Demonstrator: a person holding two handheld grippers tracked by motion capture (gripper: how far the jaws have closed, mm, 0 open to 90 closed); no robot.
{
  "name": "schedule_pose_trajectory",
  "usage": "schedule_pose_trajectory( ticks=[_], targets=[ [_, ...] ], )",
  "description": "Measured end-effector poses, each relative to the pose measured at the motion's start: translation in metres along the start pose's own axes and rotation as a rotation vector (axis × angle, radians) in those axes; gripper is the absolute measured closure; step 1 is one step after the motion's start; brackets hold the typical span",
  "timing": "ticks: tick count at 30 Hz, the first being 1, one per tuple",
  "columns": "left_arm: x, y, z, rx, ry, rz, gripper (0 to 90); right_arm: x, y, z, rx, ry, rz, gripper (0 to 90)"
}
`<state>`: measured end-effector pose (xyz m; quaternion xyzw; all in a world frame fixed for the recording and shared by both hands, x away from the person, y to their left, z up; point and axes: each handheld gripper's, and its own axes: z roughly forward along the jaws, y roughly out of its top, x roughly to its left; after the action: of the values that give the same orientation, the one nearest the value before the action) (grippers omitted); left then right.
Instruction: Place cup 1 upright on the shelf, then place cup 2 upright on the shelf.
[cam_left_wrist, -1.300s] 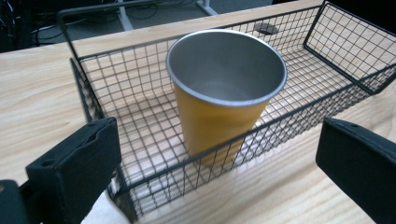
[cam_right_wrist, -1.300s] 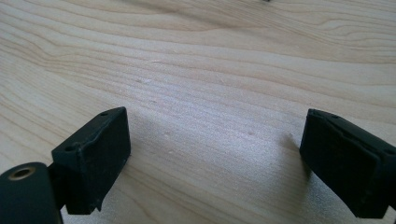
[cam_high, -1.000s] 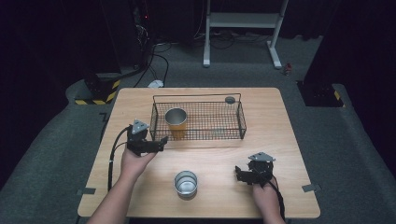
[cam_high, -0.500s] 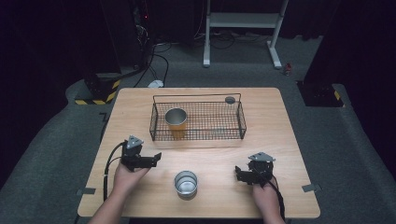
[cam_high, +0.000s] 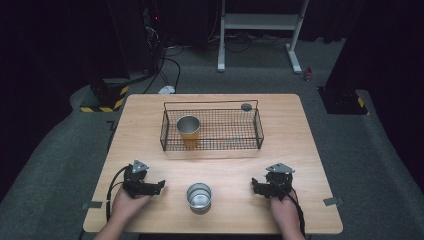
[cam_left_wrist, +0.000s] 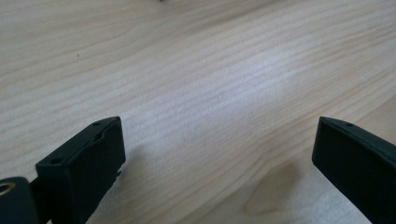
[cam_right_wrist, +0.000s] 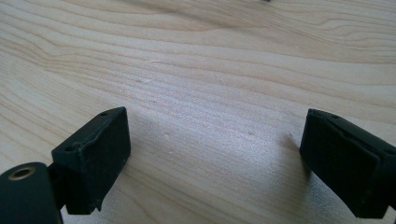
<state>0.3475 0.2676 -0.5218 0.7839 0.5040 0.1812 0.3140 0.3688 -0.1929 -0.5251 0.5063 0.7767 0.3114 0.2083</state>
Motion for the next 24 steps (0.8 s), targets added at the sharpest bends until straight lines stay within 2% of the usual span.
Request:
schedule_pose_trajectory(
  ticks=[4, 6, 10, 24],
  targets=[
    [-0.0017, -0.0032, 0.0015, 0.002, 0.02, 0.032, 3.4, 0.0, 0.0, 0.0, 0.0, 0.0, 0.0, 8.5],
    [-0.0025, -0.0051, 0.0029, -0.018, 0.024, 0.034, 3.0, 0.0, 0.0, 0.0, 0.0, 0.0, 0.0, 8.5],
    [-0.0034, -0.0068, 0.0036, -0.033, 0.028, 0.034, 1.7, 0.0, -0.0001, 0.0, 0.0, 0.0, 0.0, 8.5],
    [-0.0044, -0.0087, 0.0032, -0.04, 0.028, 0.026, 1.2, -0.0001, -0.0002, -0.0004, -0.003, -0.004, -0.006, 9.7]
  ],
)
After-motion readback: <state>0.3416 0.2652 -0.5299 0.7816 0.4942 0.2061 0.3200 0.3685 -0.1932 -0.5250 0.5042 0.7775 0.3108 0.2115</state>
